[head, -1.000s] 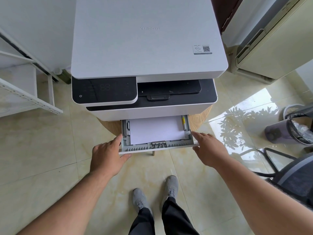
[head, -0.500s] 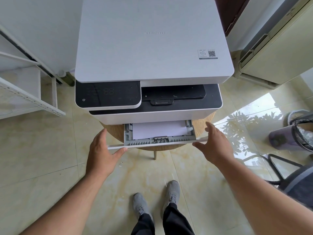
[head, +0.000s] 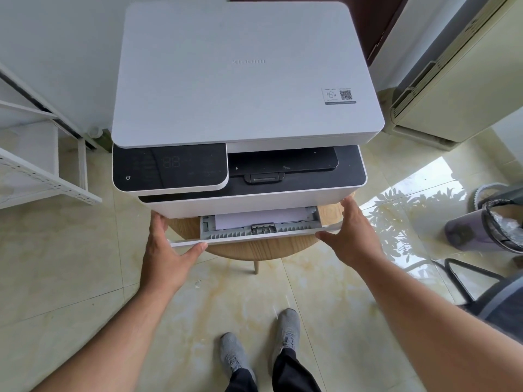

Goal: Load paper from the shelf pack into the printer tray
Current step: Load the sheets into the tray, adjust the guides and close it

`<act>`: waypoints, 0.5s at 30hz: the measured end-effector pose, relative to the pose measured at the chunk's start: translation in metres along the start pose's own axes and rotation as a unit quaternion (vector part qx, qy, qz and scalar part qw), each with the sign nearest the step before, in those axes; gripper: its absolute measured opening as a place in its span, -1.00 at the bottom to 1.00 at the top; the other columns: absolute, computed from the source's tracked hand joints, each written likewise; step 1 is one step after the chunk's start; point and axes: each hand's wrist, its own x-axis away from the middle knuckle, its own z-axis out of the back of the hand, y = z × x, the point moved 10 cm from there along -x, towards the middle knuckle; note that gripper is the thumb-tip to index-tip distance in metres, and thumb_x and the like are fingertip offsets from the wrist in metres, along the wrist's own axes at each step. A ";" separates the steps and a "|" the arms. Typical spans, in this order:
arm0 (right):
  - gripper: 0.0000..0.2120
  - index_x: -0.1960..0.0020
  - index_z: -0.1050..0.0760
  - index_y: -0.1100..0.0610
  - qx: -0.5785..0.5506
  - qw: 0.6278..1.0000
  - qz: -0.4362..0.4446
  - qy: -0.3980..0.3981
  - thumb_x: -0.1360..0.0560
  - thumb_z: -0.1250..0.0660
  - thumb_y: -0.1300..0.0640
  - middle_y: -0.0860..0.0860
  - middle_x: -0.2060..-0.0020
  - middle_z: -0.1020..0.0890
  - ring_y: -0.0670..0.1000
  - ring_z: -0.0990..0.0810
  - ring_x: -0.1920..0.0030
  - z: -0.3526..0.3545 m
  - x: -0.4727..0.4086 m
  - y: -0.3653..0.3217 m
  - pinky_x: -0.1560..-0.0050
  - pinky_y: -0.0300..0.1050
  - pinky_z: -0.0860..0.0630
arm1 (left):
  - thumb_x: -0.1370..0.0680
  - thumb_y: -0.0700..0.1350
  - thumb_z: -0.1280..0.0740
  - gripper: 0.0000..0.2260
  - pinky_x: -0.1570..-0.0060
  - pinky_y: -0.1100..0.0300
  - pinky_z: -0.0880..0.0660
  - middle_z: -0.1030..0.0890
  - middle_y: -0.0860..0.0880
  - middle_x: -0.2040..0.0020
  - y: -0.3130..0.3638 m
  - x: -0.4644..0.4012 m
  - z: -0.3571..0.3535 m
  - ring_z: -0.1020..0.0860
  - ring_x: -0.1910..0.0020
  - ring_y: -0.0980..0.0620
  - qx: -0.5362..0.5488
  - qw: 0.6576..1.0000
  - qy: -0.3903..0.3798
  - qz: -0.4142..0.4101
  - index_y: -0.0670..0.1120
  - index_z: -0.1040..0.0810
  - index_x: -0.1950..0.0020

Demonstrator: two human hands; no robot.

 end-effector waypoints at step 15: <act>-0.30 -0.37 -0.27 0.01 -0.051 0.997 -0.050 0.012 -0.41 -0.61 -0.04 0.02 -0.35 -0.58 0.19 -0.58 -0.30 -0.002 -0.012 0.001 -0.03 0.07 -0.54 | -0.37 -0.02 -0.64 -0.24 -0.16 0.11 -0.41 -0.44 0.17 -0.26 0.006 -0.015 0.001 -0.43 -0.23 0.10 0.014 0.999 0.041 0.004 0.04 -0.28 -0.43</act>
